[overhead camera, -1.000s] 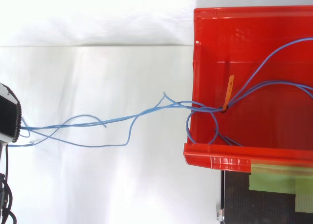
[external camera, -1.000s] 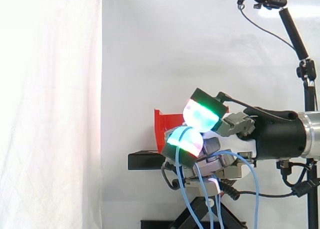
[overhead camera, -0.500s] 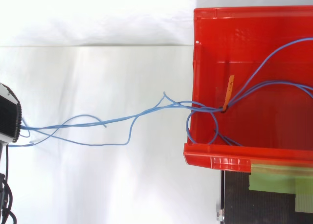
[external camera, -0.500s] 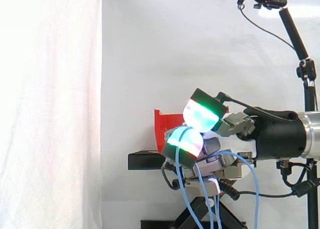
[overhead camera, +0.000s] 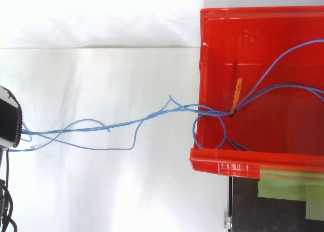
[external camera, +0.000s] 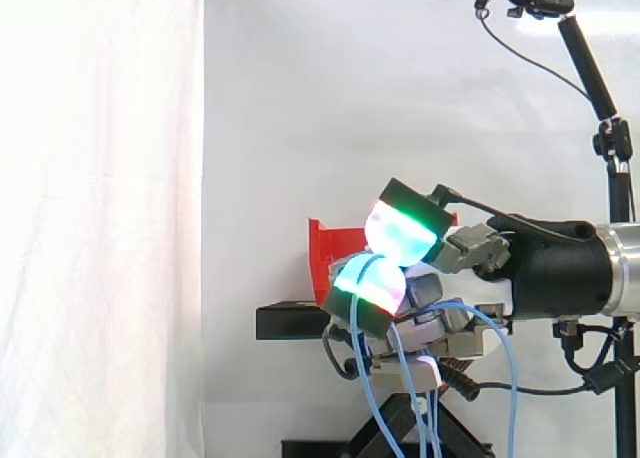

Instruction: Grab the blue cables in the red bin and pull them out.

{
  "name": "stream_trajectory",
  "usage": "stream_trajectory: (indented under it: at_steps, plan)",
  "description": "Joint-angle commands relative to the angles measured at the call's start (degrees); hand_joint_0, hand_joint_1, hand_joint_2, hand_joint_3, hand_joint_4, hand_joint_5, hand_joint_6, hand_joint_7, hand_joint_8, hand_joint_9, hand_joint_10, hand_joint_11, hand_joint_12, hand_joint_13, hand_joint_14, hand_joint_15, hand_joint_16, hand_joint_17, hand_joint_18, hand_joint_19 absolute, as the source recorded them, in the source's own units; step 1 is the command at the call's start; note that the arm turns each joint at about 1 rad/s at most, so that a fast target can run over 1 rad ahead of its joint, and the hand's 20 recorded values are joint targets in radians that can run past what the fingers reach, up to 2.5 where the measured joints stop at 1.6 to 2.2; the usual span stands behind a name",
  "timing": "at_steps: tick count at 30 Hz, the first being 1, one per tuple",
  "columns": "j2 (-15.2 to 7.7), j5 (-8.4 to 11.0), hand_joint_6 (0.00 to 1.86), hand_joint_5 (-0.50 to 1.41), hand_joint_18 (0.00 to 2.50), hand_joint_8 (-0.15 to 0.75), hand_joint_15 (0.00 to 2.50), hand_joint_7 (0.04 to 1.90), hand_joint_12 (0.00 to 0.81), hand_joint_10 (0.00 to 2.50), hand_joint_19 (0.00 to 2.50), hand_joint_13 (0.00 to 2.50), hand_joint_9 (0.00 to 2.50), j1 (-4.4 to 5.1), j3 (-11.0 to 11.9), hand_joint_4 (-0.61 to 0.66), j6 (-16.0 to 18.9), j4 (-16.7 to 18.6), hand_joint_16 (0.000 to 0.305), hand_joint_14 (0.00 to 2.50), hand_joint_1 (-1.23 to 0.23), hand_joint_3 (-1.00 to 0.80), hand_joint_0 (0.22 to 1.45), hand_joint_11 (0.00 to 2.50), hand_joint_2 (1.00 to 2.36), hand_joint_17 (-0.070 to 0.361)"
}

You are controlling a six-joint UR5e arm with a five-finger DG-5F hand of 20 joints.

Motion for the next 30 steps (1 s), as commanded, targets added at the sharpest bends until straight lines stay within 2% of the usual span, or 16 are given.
stream_trajectory:
  at_steps: [1, 30]
  plan:
    - [0.0, 0.0, 1.02, 0.73, 1.02, 0.246, 1.21, 0.55, 0.323, 2.5, 1.23, 1.05, 0.77, -0.02, 0.0, 0.0, 0.0, 0.0, 0.044, 1.91, -0.96, -0.52, 0.92, 1.33, 1.01, 0.099]
    - [0.0, 0.0, 0.96, 0.76, 1.03, 0.247, 1.3, 0.6, 0.324, 2.42, 1.23, 1.11, 0.86, -0.02, 0.0, 0.02, 0.0, 0.0, 0.043, 1.7, -0.96, -0.53, 0.92, 1.38, 1.01, 0.097]
